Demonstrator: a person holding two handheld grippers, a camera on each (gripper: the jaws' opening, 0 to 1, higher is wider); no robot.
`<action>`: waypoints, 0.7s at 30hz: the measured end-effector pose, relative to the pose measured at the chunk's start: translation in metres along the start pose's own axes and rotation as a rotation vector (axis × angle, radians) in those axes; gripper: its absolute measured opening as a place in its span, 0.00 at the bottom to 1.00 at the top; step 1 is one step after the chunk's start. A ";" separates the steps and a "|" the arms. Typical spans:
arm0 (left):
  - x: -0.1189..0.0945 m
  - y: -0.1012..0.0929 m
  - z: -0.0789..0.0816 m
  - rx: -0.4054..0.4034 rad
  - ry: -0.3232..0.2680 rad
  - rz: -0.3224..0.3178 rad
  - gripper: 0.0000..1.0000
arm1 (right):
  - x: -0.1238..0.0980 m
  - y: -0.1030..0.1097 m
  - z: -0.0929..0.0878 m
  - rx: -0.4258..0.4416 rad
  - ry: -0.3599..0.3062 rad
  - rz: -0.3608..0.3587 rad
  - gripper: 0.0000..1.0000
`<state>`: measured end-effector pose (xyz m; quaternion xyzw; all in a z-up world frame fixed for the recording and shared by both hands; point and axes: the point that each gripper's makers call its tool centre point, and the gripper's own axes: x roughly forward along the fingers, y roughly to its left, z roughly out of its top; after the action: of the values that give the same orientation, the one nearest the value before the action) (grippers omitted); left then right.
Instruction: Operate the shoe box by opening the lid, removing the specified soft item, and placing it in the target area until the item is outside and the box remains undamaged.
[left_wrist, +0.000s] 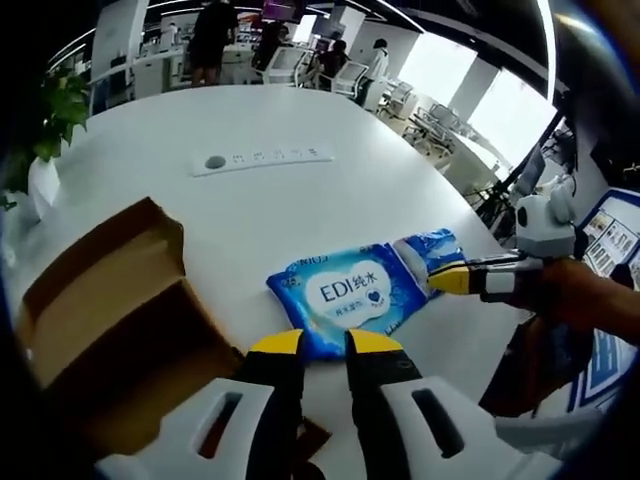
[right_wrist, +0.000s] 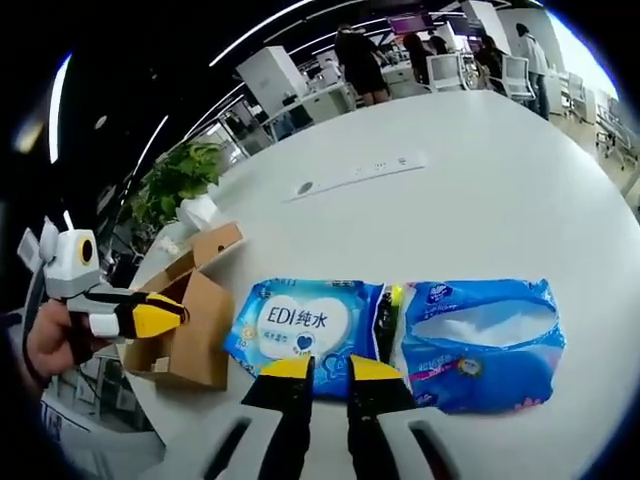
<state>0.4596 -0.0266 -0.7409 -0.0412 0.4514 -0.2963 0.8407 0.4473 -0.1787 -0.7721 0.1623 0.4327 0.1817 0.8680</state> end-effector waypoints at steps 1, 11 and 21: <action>-0.002 0.001 0.000 0.000 -0.002 0.000 0.15 | 0.000 0.002 0.000 0.002 -0.002 0.001 0.09; -0.022 0.014 -0.003 -0.011 -0.031 -0.004 0.19 | -0.004 0.021 0.000 -0.001 -0.022 0.020 0.13; -0.050 0.023 -0.013 -0.032 -0.063 -0.004 0.21 | -0.003 0.047 0.002 -0.010 -0.031 0.050 0.15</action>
<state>0.4391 0.0220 -0.7193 -0.0648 0.4292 -0.2892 0.8532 0.4392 -0.1389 -0.7480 0.1714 0.4142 0.2033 0.8705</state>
